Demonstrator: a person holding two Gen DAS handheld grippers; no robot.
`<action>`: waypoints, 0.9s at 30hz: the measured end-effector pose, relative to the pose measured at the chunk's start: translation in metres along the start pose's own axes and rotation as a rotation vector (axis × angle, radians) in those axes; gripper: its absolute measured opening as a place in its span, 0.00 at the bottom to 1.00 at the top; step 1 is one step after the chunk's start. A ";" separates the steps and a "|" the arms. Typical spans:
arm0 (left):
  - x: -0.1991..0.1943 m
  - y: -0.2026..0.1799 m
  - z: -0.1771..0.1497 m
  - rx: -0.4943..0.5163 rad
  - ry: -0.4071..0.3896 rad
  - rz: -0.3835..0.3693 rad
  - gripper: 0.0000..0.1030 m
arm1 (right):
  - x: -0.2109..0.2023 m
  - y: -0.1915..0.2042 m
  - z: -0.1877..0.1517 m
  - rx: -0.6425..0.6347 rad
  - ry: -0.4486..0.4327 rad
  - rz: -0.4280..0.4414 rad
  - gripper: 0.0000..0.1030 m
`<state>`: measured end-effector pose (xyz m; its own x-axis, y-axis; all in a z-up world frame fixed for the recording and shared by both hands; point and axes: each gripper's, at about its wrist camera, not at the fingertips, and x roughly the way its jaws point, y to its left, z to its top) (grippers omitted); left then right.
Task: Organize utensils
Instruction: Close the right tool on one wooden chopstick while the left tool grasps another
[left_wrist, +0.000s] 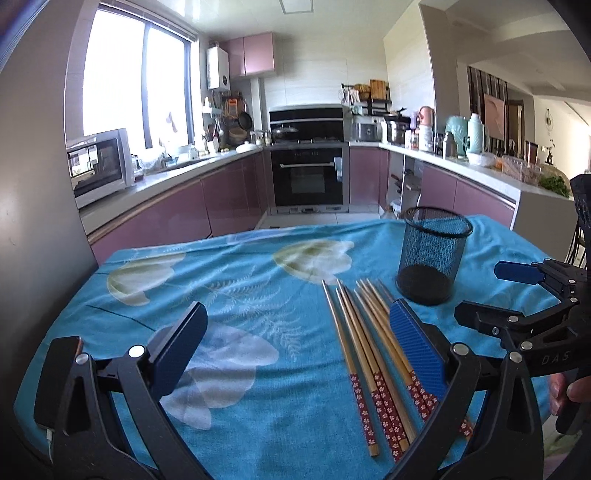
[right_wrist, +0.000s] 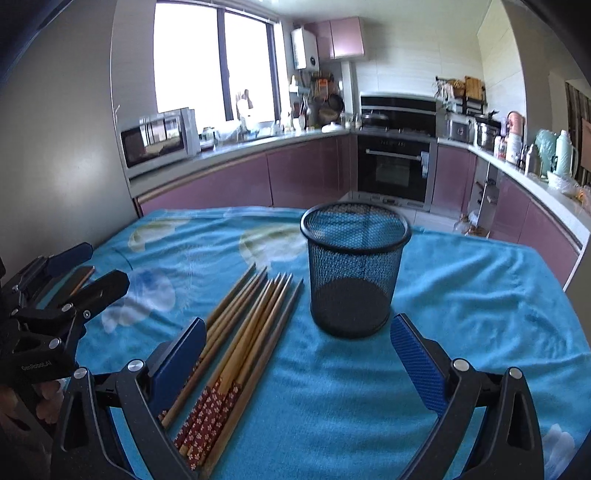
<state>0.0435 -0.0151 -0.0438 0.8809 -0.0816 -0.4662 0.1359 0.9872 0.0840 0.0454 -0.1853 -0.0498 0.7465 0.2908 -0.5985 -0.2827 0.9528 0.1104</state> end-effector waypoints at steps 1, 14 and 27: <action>0.009 0.000 -0.002 0.006 0.028 -0.006 0.94 | 0.007 0.000 -0.001 0.006 0.031 0.004 0.93; 0.086 -0.003 -0.023 0.032 0.286 -0.098 0.71 | 0.052 -0.001 -0.001 0.026 0.229 0.046 0.52; 0.121 -0.006 -0.023 0.029 0.388 -0.176 0.47 | 0.061 0.001 0.005 -0.034 0.266 0.028 0.37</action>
<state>0.1386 -0.0277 -0.1207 0.6083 -0.1851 -0.7718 0.2860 0.9582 -0.0044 0.0933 -0.1658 -0.0823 0.5544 0.2798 -0.7838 -0.3243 0.9400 0.1063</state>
